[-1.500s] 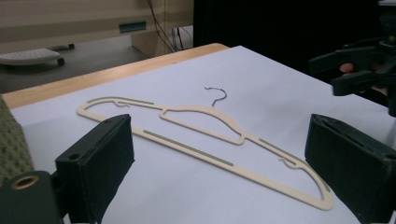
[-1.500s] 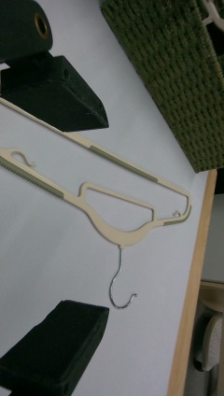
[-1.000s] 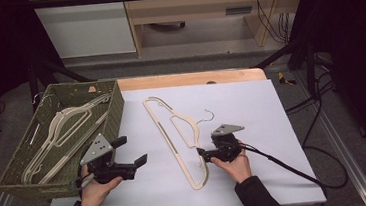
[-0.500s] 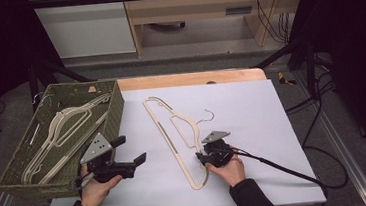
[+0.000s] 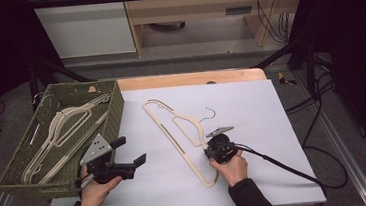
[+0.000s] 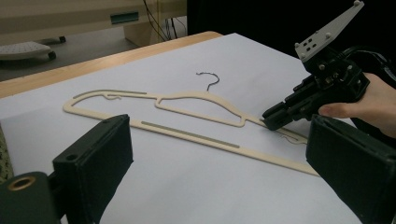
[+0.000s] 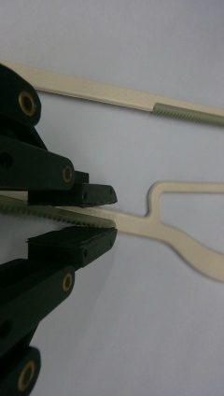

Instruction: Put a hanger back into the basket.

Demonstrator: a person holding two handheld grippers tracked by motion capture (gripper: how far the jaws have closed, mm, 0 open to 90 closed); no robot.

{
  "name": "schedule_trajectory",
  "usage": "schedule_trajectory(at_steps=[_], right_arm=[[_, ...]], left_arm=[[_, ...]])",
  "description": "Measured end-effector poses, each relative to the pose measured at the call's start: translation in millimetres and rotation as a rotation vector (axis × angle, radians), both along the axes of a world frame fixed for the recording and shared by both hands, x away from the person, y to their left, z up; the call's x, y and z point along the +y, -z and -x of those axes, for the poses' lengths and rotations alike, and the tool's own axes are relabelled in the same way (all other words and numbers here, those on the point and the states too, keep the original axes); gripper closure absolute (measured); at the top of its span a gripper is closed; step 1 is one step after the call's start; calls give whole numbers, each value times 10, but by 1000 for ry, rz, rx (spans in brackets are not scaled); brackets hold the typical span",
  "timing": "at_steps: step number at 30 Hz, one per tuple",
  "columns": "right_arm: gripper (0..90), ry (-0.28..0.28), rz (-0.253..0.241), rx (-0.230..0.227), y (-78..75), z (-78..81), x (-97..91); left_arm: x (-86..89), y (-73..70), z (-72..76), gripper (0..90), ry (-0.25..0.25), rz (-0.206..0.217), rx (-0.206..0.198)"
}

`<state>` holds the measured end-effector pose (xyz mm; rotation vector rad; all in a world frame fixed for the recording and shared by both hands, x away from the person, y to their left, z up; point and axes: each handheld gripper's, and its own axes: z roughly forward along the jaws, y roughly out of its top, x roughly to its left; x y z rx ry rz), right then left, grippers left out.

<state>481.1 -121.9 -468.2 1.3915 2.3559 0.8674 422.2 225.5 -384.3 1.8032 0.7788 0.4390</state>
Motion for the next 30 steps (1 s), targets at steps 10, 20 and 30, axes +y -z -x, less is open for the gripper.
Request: schedule_trajectory(at_steps=[10, 20, 30], right_arm=[[769, 20, 1, -11, -7, -6, -251], [778, 50, 30, -10, 13, 52, -227], [798, 45, 3, -27, 10, 46, -271]], left_arm=[[-10, 12, 5, 72, 5, -8, 5], [-72, 31, 5, 73, 12, -14, 10], [-200, 75, -24, 76, 32, -45, 36]])
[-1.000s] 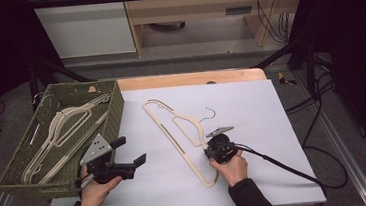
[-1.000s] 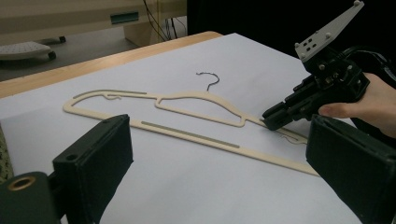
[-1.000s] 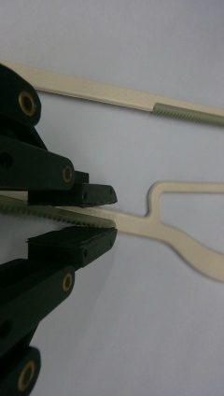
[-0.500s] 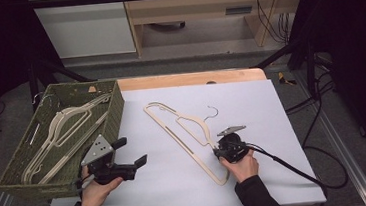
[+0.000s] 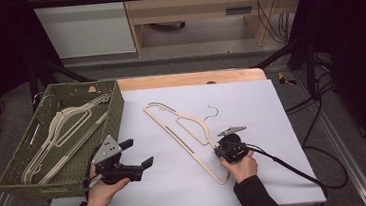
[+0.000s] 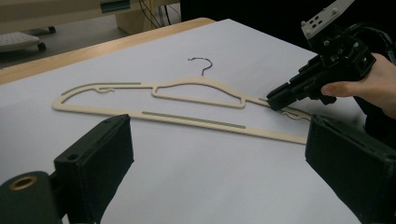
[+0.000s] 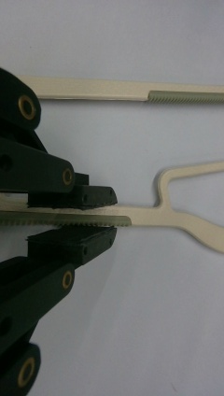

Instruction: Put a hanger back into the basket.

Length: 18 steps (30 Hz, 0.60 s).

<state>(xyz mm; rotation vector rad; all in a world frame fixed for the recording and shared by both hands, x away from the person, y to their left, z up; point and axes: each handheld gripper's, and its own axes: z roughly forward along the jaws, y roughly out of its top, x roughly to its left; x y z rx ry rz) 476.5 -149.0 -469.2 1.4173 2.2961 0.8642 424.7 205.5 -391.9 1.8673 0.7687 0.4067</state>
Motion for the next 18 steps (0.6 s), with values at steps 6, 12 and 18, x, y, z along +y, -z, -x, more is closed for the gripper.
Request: schedule_trajectory(at_steps=[6, 12, 18], right_arm=[[799, -65, -6, -73, -117, 53, -38], [799, -130, -4, -147, -226, 124, -82], [799, -191, 9, -192, -290, 202, -72]], left_arm=[[-114, 1, -56, 77, 5, -22, 4], [-255, -27, -203, 83, 4, -18, 25], [-496, -73, -445, 85, 6, -24, 50]])
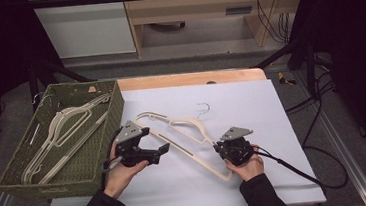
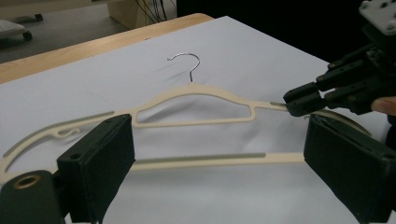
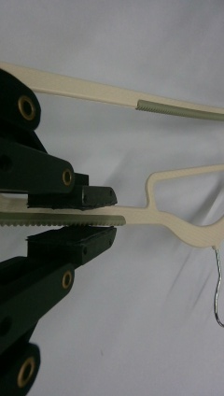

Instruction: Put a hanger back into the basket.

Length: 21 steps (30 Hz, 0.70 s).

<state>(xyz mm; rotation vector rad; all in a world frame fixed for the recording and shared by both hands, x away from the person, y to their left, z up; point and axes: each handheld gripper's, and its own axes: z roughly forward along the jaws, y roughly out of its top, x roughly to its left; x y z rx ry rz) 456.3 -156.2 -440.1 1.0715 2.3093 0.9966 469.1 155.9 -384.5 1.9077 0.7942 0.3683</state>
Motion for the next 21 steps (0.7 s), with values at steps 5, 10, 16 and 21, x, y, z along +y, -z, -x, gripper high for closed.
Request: schedule_trajectory(at_steps=[5, 10, 16, 21], right_arm=[[799, -33, 3, -9, -51, 50, 9], [799, -37, -10, -13, -157, 99, 14], [799, -60, -23, -17, -227, 151, 35], [798, -70, -24, -12, -224, 163, 45]], left_arm=[[-228, -8, -204, 85, 13, -35, 26], [-392, 3, -375, 92, 8, -41, 46], [-500, 7, -604, 119, -5, -72, 63], [-584, 18, -740, 134, -18, -79, 77]])
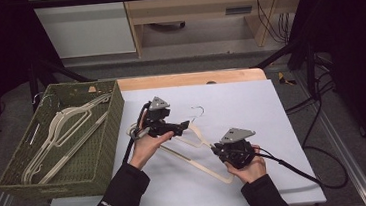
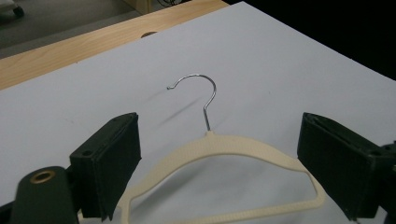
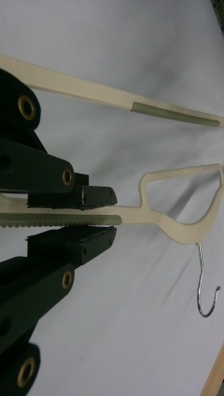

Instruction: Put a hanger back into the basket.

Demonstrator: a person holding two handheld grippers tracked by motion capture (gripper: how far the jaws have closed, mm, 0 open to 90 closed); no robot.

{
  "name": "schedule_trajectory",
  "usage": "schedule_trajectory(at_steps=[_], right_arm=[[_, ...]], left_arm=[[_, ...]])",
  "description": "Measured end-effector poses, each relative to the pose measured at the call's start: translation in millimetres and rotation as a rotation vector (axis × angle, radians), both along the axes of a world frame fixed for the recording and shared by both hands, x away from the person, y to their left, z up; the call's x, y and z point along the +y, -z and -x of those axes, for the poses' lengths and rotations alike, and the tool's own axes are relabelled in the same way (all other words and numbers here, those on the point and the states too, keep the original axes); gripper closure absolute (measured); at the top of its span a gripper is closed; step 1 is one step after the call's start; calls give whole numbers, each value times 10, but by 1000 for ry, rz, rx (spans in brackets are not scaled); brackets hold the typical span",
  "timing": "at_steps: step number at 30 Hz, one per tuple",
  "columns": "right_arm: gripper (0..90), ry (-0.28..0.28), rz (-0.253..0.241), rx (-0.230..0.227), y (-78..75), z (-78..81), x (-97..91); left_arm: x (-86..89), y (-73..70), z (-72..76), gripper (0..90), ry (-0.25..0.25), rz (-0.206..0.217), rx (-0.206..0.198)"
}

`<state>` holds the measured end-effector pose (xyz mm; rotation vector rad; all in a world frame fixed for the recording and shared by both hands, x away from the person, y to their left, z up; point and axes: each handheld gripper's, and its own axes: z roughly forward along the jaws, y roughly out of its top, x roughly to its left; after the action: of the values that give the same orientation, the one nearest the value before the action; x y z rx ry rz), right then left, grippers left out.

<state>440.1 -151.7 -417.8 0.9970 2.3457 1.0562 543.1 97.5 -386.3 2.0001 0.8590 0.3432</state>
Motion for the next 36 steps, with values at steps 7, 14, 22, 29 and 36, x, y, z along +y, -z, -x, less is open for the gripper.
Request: schedule_trajectory(at_steps=[7, 14, 22, 29, 36], right_arm=[[798, -7, 8, -4, -1, 30, 0], [798, -6, 6, -4, -18, 60, -8], [798, -11, 10, -7, -3, 60, -3], [798, -16, 10, -5, -3, 62, -3], [798, -16, 10, -1, 3, 69, 4]], left_arm=[[-171, 31, -162, 129, -16, -52, 17], [-322, 158, -292, 148, -21, -74, 53], [-397, 302, -361, 217, -28, -66, 82], [-424, 354, -385, 291, -35, -85, 93], [-452, 411, -399, 379, -36, -76, 100]])
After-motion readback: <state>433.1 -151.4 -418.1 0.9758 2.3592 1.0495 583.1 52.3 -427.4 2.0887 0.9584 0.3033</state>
